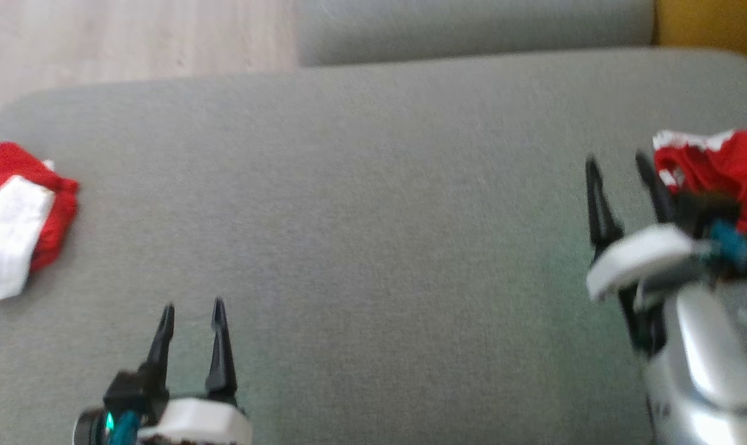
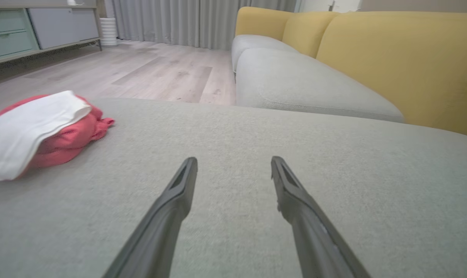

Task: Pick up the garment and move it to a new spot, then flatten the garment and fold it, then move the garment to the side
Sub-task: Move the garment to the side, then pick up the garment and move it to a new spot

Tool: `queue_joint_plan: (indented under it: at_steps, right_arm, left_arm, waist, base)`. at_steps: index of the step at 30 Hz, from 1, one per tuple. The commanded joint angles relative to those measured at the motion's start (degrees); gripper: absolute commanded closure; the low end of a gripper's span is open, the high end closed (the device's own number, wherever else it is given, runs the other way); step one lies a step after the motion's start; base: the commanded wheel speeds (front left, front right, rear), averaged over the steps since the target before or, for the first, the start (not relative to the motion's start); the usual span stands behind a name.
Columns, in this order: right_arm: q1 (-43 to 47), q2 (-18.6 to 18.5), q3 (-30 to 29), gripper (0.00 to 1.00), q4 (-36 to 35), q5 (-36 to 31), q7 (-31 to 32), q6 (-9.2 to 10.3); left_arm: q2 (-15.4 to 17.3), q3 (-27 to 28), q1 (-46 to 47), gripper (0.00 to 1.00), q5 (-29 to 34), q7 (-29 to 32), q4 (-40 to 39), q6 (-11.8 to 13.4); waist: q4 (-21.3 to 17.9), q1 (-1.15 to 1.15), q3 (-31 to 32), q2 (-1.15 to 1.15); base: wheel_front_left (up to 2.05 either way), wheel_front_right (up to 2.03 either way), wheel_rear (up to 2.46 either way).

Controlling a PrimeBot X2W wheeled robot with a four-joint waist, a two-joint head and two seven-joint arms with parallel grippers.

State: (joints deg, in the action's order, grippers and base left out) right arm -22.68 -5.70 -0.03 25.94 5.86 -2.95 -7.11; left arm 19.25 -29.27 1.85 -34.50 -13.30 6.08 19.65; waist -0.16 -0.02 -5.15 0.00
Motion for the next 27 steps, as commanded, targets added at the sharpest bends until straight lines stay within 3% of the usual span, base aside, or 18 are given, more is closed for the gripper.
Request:
queue_joint_plan:
  at_steps: [1,3,13,27]
  right_arm:
    - [2.44,1.03,0.4,0.0,-4.13,-0.98,-0.89,-0.37]
    - [9.75,2.38,-0.56,0.0,-8.79,-1.52,-0.89,-0.37]
    - [25.26,2.8,1.94,0.0,-20.01,1.27,-1.18,-0.37]
    - [30.19,2.81,3.67,0.0,-25.55,1.27,1.13,-0.37]
  left_arm:
    - [0.8,2.75,0.16,0.0,-0.48,-0.93,-0.89,0.17]
    - [0.64,2.8,-2.17,0.0,-1.1,-1.09,-0.38,-0.05]
    - [0.36,2.62,-5.36,0.0,-1.81,-1.31,-0.22,-0.57]
    - [0.1,2.14,-5.27,0.0,-2.14,-1.21,0.27,-0.85]
  waist:
    - [2.74,0.02,3.8,0.0]
    - [3.84,0.02,5.79,0.0]
    - [4.54,0.02,7.35,0.0]
    - [3.52,0.02,7.63,0.0]
  base:
    - [0.0,0.0,0.0]
    - [0.0,0.0,0.0]
    - [0.0,0.0,0.0]
    - [0.0,0.0,0.0]
